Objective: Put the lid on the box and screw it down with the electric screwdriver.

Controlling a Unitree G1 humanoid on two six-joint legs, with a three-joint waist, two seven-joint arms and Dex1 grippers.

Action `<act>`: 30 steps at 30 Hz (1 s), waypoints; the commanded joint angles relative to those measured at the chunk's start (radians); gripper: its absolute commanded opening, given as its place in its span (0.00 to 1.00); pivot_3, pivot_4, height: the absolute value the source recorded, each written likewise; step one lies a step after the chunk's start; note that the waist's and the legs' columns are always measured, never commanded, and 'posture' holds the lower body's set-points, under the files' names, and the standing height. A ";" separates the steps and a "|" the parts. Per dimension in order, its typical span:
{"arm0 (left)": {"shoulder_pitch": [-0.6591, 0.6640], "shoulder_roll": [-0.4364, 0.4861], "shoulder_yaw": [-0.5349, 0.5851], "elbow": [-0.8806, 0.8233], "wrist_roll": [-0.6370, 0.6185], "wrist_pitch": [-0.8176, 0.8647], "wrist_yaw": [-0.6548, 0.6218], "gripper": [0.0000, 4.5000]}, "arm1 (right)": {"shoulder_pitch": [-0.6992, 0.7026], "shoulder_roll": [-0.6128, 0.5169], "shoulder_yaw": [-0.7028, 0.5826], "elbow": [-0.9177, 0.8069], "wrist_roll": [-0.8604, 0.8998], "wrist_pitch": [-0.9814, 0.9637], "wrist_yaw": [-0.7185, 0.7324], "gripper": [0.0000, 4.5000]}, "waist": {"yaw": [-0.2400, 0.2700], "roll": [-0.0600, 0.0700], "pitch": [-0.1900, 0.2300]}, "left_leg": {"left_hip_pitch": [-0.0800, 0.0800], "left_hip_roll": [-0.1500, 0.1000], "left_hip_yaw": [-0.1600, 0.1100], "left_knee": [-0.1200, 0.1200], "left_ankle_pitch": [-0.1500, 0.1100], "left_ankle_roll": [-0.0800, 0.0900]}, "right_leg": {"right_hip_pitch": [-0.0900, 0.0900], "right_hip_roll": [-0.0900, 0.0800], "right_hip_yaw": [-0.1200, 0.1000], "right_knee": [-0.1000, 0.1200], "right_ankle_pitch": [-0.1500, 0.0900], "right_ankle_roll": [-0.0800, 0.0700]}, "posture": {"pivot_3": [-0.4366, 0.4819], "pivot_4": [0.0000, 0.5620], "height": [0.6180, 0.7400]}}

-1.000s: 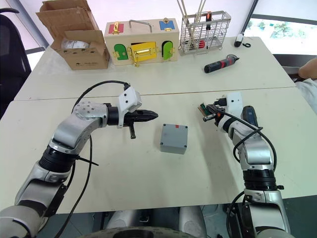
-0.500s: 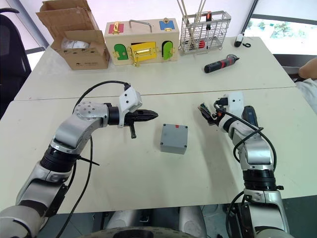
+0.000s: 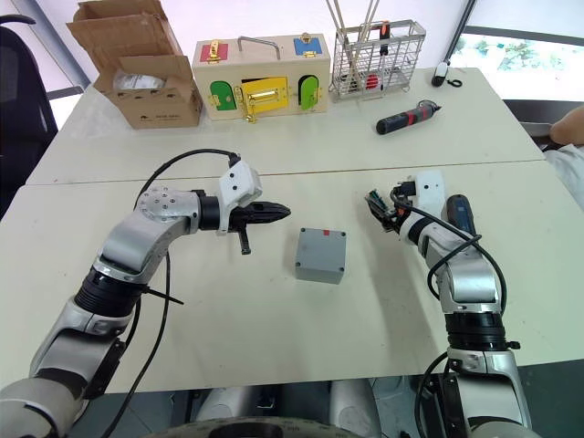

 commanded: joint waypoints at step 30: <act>-0.014 0.000 0.002 -0.002 0.006 -0.034 0.002 0.00 | -0.044 0.011 -0.022 -0.078 0.015 0.020 -0.013 0.01 | -0.003 0.000 0.000 | 0.000 0.000 0.000 0.000 0.000 0.000 | 0.000 0.000 0.000 0.000 0.000 0.000 | 0.48 0.27 0.97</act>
